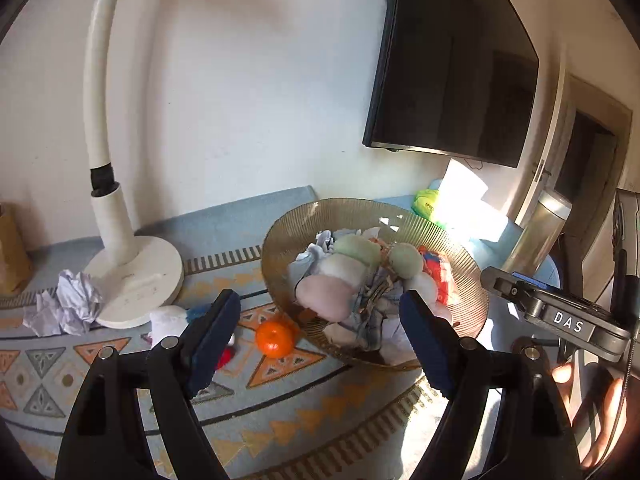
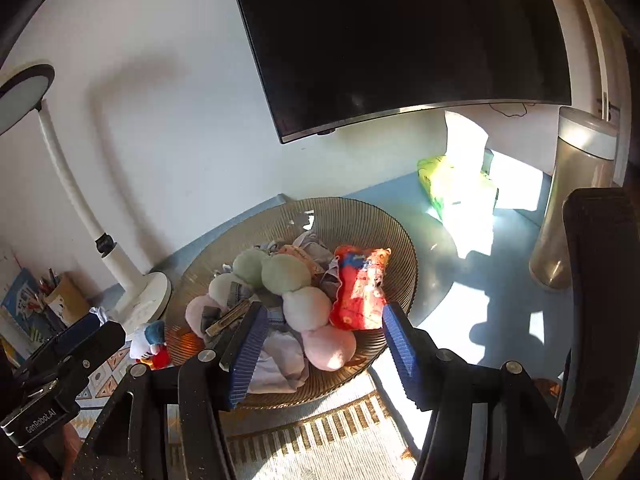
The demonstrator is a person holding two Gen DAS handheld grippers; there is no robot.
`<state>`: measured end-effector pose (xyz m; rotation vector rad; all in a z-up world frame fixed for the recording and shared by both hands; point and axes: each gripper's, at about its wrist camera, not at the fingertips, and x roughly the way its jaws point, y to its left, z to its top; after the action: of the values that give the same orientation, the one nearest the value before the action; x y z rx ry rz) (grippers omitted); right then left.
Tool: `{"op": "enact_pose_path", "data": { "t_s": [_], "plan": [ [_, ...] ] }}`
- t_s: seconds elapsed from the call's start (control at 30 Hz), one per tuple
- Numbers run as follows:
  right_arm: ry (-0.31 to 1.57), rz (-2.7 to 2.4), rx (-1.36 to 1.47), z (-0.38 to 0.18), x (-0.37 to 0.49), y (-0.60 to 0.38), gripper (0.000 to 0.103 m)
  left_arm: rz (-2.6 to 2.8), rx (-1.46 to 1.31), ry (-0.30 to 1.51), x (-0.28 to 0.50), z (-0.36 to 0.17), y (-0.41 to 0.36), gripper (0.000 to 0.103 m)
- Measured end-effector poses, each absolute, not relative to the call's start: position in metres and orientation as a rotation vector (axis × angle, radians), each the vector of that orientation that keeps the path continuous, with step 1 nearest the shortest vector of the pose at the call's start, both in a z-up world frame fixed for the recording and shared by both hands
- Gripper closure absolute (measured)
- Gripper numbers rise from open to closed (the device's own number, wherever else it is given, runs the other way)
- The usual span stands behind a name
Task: Organize objects
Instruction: 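Withdraw both tools from the bowl and hold open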
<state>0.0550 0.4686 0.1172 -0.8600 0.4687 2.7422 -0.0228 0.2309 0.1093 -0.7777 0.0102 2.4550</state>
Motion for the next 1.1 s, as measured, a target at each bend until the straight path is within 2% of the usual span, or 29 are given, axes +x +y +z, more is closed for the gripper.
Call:
{"op": "enact_pose_path", "data": {
  "t_s": [0.13,0.2,0.27,0.43,0.53,0.63,0.8,1.1],
  "plan": [
    [0.469,2.903,-0.883,0.131,0.075,0.414,0.035,2.574,-0.806,-0.034,0.004,0.106,0.162,0.02],
    [0.387,2.976,-0.908,0.135,0.079,0.377,0.02,2.654,-0.805,-0.074,0.018,0.101,0.122,0.019],
    [0.344,3.041,-0.942,0.13,0.078,0.343,0.017,2.739,-0.833,-0.087,0.028,0.093,0.085,0.02],
    [0.286,3.108,-1.133,0.089,0.066,0.272,0.017,2.859,-0.958,-0.067,0.035,0.059,0.023,0.02],
    [0.2,3.131,-1.157,0.065,0.06,0.248,0.017,2.859,-1.005,-0.083,0.036,0.042,0.005,0.02],
    [0.107,3.128,-1.17,0.051,0.059,0.235,0.017,2.845,-1.024,-0.154,0.036,0.031,-0.003,0.02],
    [0.165,3.081,-1.224,0.029,0.055,0.24,0.017,2.817,-1.014,-0.196,0.038,0.03,-0.005,0.019],
    [0.043,3.0,-1.267,0.023,0.049,0.231,0.014,2.783,-1.018,-0.235,0.037,0.028,-0.007,0.019]
  ]
}}
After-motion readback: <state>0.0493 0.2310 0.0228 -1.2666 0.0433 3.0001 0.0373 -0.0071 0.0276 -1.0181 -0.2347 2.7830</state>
